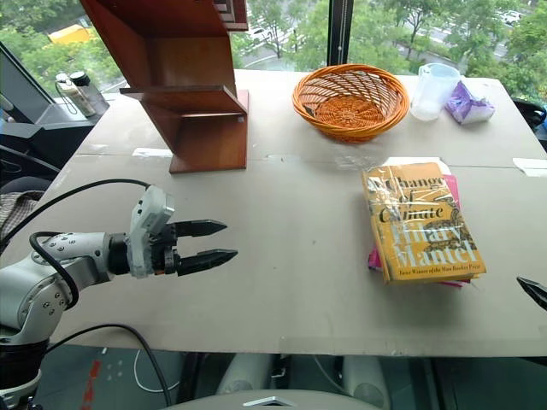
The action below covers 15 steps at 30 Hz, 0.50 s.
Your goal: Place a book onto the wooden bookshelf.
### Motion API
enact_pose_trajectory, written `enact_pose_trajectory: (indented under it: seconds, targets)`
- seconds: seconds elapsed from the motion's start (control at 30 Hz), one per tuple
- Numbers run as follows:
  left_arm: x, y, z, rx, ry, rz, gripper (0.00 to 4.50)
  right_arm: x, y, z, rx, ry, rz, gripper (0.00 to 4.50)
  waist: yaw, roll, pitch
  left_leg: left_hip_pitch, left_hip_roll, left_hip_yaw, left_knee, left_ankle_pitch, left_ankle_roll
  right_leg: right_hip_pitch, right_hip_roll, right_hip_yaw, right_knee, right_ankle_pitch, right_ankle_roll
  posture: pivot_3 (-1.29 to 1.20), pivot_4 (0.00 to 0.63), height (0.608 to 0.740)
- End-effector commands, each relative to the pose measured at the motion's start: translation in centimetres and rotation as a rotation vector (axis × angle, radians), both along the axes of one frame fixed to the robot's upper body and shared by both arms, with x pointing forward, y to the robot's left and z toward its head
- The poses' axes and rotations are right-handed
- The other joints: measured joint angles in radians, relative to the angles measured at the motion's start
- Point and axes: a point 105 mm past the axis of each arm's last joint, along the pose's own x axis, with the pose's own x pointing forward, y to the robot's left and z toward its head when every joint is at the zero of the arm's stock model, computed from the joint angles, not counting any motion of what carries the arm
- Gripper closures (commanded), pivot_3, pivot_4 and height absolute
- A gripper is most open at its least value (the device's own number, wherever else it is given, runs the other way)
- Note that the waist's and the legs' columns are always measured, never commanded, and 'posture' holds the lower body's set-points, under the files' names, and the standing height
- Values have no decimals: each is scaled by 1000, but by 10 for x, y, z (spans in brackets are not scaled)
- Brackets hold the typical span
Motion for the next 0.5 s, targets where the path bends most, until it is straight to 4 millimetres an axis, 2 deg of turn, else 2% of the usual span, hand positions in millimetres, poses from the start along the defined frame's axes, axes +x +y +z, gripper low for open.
enact_pose_trajectory:
  seconds: [0.03,0.17,0.23,0.33,0.43,0.5]
  targets:
    - [-1,-3,11,-4,-55,-28,481,11,0,7,-48,-36,0,0,-1,0,0,0,0,0,0,0,0,0,0,0,0,0,0,0,150,733]
    - [6,-27,28,-61,-160,-101,481,37,20,29,-77,-90,-15,0,-3,1,0,0,0,1,1,0,0,0,0,-1,0,0,0,0,150,733]
    - [6,-37,33,-72,-193,-143,481,48,19,38,-204,-105,-94,0,-2,3,-1,1,-1,1,1,0,0,0,0,0,1,0,0,0,150,733]
    - [4,-49,39,-84,-230,-188,481,59,25,43,-178,-55,-111,0,-1,2,-1,0,-1,1,0,3,4,0,2,-1,1,1,0,0,150,733]
    - [2,-61,47,-113,-268,-238,422,77,26,53,-182,-10,-168,784,-1,2,-1,0,-1,1,0,3,4,0,4,-1,0,2,-4,0,150,733]
    - [-1,-66,49,-125,-275,-257,422,84,26,57,-190,-3,-193,1682,-2,2,-1,-1,-1,2,0,3,5,0,4,-1,0,2,-4,0,150,733]
